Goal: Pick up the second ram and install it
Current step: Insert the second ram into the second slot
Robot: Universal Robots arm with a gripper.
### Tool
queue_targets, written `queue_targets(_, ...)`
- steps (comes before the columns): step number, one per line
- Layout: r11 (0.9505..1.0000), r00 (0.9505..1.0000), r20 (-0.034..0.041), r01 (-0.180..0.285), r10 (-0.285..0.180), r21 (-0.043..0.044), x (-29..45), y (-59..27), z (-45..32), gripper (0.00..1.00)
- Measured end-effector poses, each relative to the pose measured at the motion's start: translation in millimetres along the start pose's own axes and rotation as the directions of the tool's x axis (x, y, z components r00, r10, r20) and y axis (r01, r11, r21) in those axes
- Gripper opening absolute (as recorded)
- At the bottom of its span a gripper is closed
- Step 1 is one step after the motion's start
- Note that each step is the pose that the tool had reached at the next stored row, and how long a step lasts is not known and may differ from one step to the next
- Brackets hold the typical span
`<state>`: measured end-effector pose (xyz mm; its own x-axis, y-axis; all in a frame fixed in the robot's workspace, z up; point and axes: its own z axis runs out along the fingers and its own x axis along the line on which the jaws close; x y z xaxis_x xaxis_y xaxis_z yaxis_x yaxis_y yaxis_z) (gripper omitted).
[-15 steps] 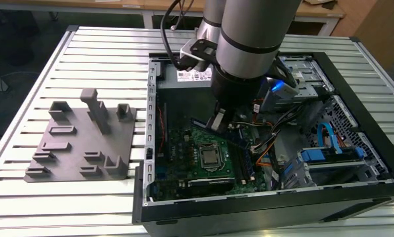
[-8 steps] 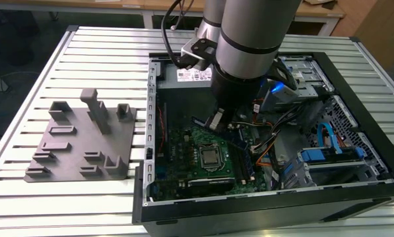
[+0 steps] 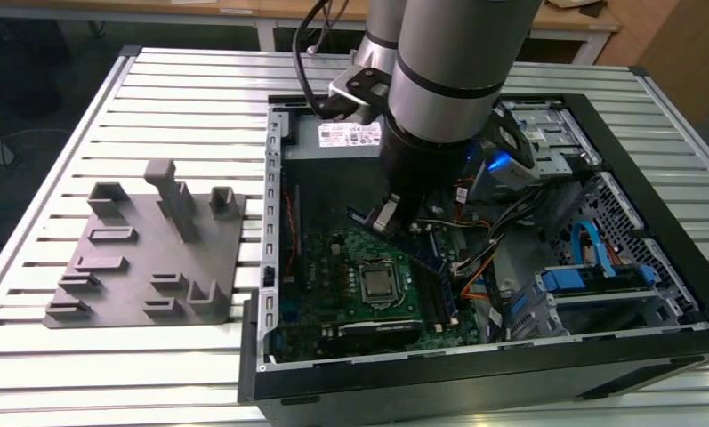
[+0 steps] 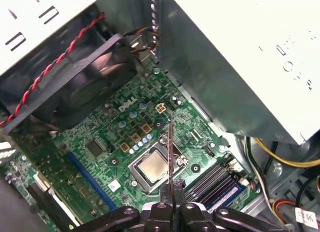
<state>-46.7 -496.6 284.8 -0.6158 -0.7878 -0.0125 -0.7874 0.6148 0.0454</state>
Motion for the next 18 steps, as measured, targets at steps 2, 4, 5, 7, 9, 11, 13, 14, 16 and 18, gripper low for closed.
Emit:
queue_targets(2,0.9997,0.9997,0.0011,-0.024,0.024,0.0002,0.0,0.0,0.2,0.13)
queue_targets(4,0.9990,0.9990,0.0019,-0.045,0.045,0.0005,0.0,0.0,0.3,0.13)
queue_targets(5,0.9985,0.9985,0.0024,-0.055,0.055,0.0006,0.0,0.0,0.4,0.13)
queue_targets(7,0.9973,0.9973,0.0032,-0.074,0.074,0.0009,0.0,0.0,0.6,0.13)
queue_targets(9,0.9958,0.9958,0.0039,-0.091,0.091,0.0012,0.1,-0.1,0.8,0.13)
queue_targets(11,0.9941,0.9941,0.0048,-0.109,0.109,0.0013,0.0,-0.1,1.1,0.13)
queue_targets(13,0.9924,0.9924,0.0054,-0.123,0.123,0.0015,0.0,-0.1,1.3,0.13)
queue_targets(14,0.9915,0.9915,0.0055,-0.130,0.130,0.0016,0.1,-0.1,1.3,0.13)
queue_targets(16,0.9899,0.9899,0.0061,-0.142,0.142,0.0017,0.0,-0.1,1.5,0.13)
queue_targets(18,0.9880,0.9880,0.0067,-0.154,0.154,0.0018,0.1,-0.1,1.7,0.13)
